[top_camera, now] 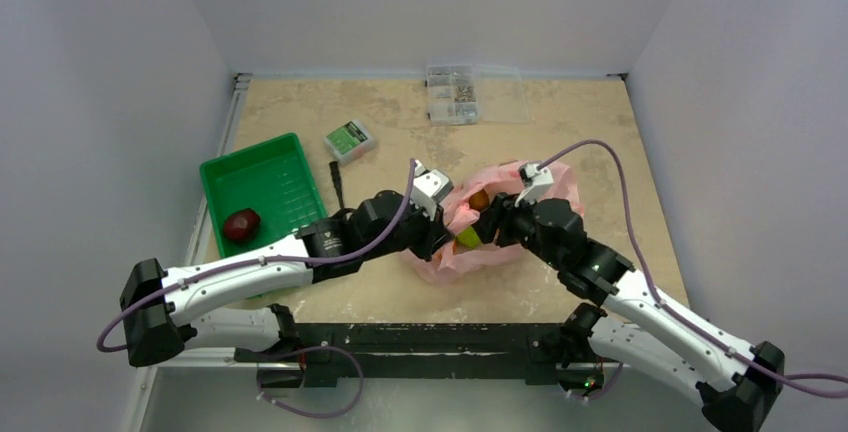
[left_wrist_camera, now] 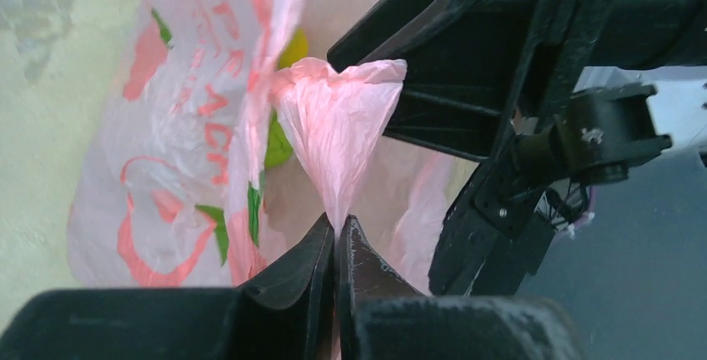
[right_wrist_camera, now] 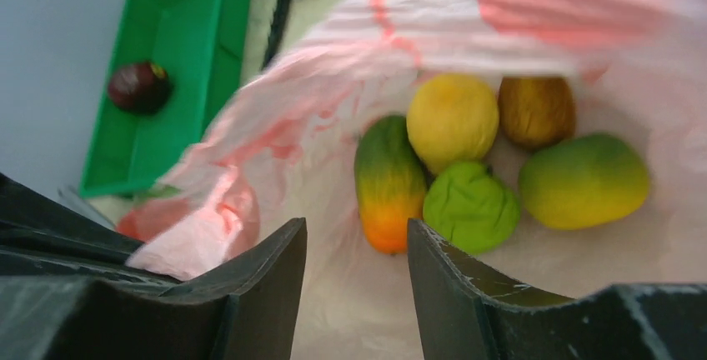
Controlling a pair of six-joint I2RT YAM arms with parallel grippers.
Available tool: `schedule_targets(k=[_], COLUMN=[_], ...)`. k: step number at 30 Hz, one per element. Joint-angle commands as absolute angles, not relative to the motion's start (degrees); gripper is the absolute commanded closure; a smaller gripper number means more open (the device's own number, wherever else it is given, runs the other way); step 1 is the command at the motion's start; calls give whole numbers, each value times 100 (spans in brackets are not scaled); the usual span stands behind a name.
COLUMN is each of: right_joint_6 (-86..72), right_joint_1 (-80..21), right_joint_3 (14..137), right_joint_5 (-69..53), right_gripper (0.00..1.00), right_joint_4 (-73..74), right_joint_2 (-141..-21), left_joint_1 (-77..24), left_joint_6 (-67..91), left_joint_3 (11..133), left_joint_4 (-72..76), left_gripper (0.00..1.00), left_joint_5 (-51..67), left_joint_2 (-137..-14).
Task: Take the fake fruits out of the plastic bag
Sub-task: Adjust the plastic bag at the center of the board.
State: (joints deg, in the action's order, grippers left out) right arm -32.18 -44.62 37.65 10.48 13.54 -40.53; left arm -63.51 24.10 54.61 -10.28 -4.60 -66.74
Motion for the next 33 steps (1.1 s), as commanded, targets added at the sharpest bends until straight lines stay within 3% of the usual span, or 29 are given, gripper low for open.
schedule_targets(k=[1,8,11,15,20,24,27,33], right_joint_6=[-3729,-4003,-4173,-4586,-5025,-5154,-5222,-4993], right_joint_1=[-4460,-4465,-4458,-4456,-4463,-4464,-4473,-4576], right_joint_3=[2974,2516,2796,3019,2292,1534,1192,1469], right_joint_5=[-131,215,1164,1898,1695,851,212,-656], right_gripper=[54,51,35,30,37,55,63,63], right_joint_4=[432,721,1297,1763,1220,225,-532,-864], right_joint_2=[-4261,-3991,-4090,-4416,-4347,-4099,-4205,-4907], left_joint_1=[-6358,-6355,-6362,-6362,-6342,-5959,-5538,-5006], left_joint_6=[3019,3631,3787,3918,4030,3664,3136,1848], left_joint_3=[5038,4430,4246,4074,4421,4868,5354,6518], left_joint_4=[-778,-1436,-1450,-1422,-2150,-2537,-2782,-3390], left_gripper=[98,98,98,99,100,100,100,100], left_joint_5=[-311,-541,-649,-939,-1724,-2048,-2164,-2633], left_joint_2=[-6492,-6850,-7156,-7587,-8146,-8570,-8768,-8801])
